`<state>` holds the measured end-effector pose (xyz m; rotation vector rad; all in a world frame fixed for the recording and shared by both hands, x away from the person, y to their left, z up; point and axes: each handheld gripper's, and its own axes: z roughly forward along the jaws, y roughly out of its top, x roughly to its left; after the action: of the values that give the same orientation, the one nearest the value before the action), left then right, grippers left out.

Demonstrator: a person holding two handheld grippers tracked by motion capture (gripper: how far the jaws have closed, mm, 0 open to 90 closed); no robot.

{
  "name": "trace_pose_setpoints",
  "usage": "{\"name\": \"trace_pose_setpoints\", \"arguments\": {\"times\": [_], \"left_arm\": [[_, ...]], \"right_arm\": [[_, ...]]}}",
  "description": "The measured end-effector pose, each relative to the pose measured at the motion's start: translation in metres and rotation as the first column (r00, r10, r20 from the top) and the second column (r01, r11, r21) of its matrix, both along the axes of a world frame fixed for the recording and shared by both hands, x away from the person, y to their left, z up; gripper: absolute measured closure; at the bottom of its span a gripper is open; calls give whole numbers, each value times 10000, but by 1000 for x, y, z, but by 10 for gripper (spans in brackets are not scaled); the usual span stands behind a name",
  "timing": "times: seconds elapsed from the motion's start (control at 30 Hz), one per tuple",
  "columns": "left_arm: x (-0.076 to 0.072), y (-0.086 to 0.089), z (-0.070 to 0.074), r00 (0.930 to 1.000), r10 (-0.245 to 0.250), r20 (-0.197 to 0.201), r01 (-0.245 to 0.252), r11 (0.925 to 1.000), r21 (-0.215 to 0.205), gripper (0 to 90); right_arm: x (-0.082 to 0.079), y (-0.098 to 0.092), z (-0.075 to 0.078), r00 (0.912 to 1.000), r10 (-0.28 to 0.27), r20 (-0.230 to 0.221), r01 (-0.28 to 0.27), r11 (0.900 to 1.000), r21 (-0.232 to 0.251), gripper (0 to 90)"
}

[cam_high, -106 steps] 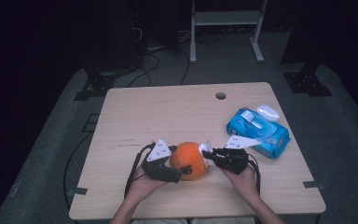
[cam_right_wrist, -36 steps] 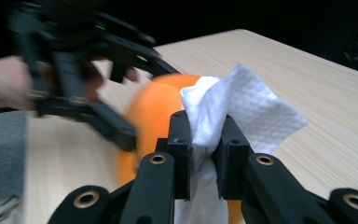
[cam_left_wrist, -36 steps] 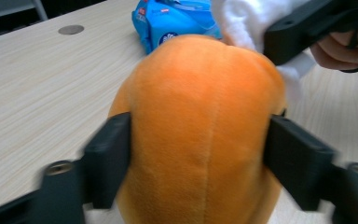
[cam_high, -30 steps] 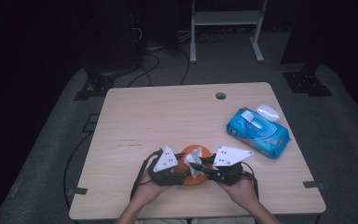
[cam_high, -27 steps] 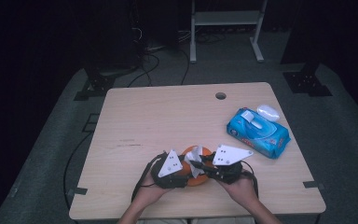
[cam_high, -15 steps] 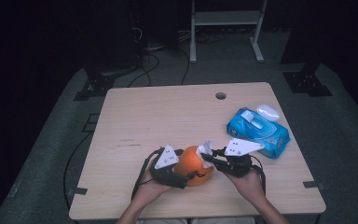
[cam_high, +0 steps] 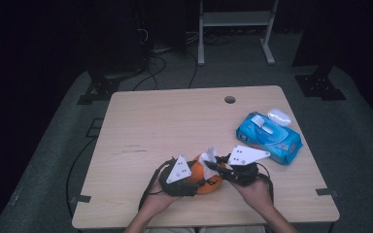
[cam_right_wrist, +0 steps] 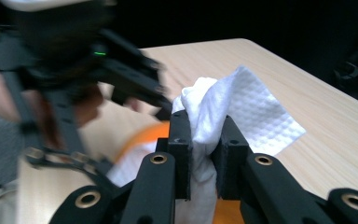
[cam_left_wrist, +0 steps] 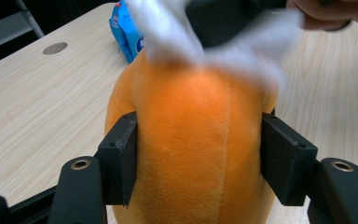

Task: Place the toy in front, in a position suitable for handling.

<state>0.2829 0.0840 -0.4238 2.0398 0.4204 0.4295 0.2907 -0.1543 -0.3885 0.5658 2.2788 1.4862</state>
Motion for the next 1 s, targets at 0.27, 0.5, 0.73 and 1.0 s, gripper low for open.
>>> {"name": "trace_pose_setpoints", "arguments": {"times": [0.27,0.5,0.73,1.0], "left_arm": [[2,-1,1,9997,192,-126,-192,9998,37,346],[9,9,1,9962,558,-665,-579,9978,-308,345],[20,19,-3,9835,998,-1507,-1146,9890,-934,351],[17,18,-2,9873,692,-1427,-824,9927,-886,278]], "right_arm": [[-19,8,1,9981,555,250,-547,9980,-306,781],[-15,13,-1,9982,492,347,-481,9983,-325,782],[-5,-3,-12,9997,-230,-58,230,9997,-16,781],[-12,19,-11,9987,444,239,-436,9985,-344,782]]}}
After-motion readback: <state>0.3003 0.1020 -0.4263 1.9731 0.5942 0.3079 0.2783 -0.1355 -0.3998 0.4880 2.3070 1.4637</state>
